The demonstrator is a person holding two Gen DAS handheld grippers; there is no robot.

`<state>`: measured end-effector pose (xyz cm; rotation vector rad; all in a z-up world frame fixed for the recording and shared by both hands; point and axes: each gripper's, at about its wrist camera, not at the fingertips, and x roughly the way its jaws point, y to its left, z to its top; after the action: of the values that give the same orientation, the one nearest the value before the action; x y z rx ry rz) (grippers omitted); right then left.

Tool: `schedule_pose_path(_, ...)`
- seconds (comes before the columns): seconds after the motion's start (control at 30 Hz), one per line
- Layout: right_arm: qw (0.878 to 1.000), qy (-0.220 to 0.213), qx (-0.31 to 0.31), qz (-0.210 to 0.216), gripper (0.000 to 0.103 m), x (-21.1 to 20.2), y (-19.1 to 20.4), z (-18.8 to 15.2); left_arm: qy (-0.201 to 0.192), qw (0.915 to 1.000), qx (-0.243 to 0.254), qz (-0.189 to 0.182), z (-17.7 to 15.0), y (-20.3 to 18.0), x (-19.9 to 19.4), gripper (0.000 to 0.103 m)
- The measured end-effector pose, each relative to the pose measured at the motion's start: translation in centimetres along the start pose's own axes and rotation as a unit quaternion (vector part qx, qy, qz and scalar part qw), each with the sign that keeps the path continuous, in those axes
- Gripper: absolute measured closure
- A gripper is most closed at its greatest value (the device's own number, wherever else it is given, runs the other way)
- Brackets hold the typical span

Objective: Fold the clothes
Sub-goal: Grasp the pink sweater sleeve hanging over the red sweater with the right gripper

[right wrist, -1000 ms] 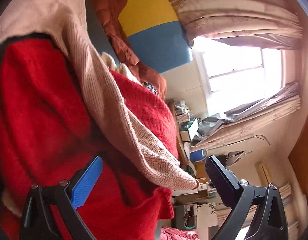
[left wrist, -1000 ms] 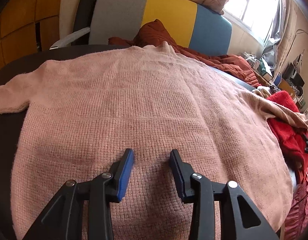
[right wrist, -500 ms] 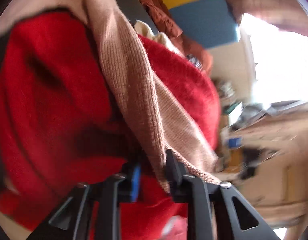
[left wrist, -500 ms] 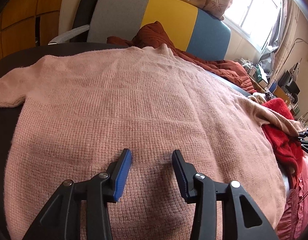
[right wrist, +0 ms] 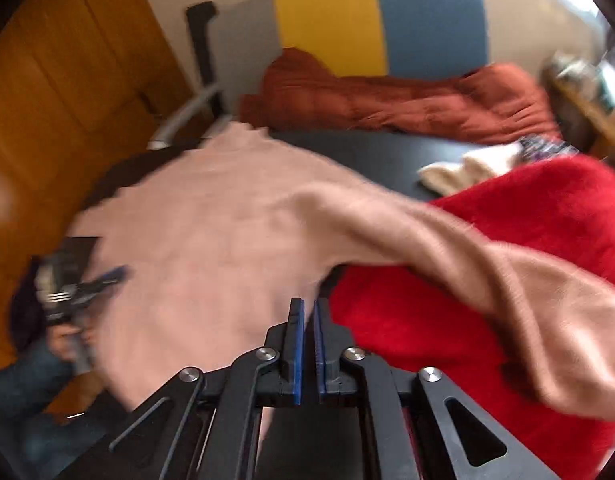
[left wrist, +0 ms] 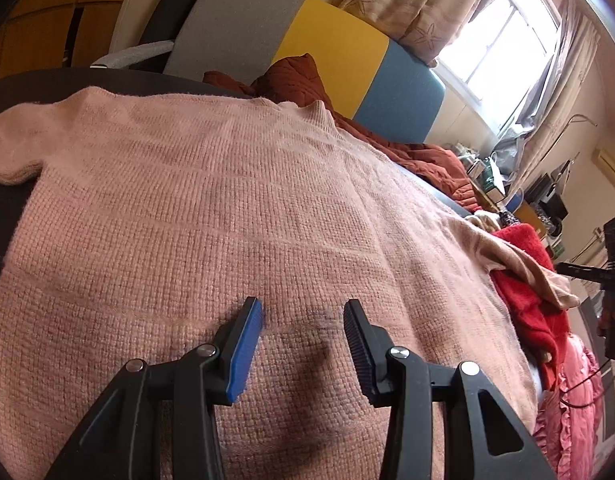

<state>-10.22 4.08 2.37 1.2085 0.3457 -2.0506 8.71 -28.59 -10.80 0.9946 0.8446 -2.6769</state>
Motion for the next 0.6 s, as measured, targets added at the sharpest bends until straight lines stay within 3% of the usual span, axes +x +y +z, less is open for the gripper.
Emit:
schedule_pose_path(0.1,0.995,0.017,-0.025,-0.096,0.038,0.2,-1.0,0.6,-0.003,0.9998,-0.013,-0.015,0.0,0.5,-0.1,0.060)
schedule_pose_path(0.2,0.984,0.037,-0.050,-0.165,0.034,0.2,-3.3,0.4,-0.004,0.9997,-0.016,-0.017,0.0,0.6,0.0,0.060)
schedule_pose_path(0.37,0.969,0.086,-0.083,-0.214,0.034,2.7,-7.3,0.6,-0.004,0.9999,-0.009,-0.010,0.1,0.3,0.3,0.060)
schedule_pose_path(0.47,0.956,0.129,-0.106,-0.241,0.045,4.8,-8.6,0.0,-0.003,1.0000,-0.006,-0.006,0.1,0.3,0.3,0.060)
schedule_pose_path(0.5,0.951,0.144,-0.113,-0.249,0.065,5.6,-8.9,-0.3,-0.003,1.0000,-0.005,-0.005,0.1,0.2,0.4,0.060)
schedule_pose_path(0.53,0.945,0.159,-0.120,-0.257,0.095,6.3,-9.3,-0.5,-0.003,1.0000,-0.004,-0.003,0.0,0.2,0.4,0.060)
schedule_pose_path(0.6,0.948,0.165,-0.114,-0.249,0.097,6.4,-9.4,-0.8,-0.004,1.0000,-0.003,-0.004,0.1,0.2,0.4,0.060)
